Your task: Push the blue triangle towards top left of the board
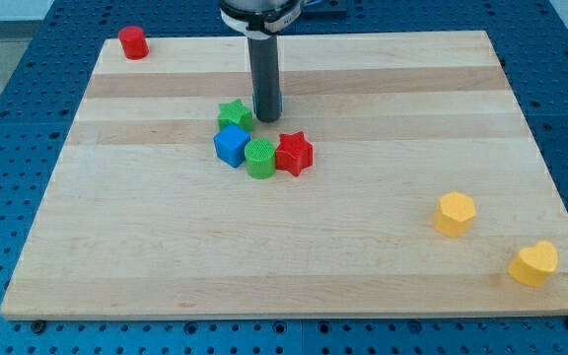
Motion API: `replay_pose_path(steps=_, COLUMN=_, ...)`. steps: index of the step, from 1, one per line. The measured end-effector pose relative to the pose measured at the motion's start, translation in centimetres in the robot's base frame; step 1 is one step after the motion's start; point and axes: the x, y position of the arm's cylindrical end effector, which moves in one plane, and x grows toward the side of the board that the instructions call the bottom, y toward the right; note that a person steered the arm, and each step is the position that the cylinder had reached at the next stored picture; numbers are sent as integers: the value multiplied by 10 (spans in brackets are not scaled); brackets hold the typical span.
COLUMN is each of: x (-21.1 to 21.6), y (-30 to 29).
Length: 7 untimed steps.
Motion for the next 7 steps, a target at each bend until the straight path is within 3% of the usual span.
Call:
replay_pose_path(steps=5, x=-51, y=19)
replay_pose_path(steps=7, x=-67, y=-9)
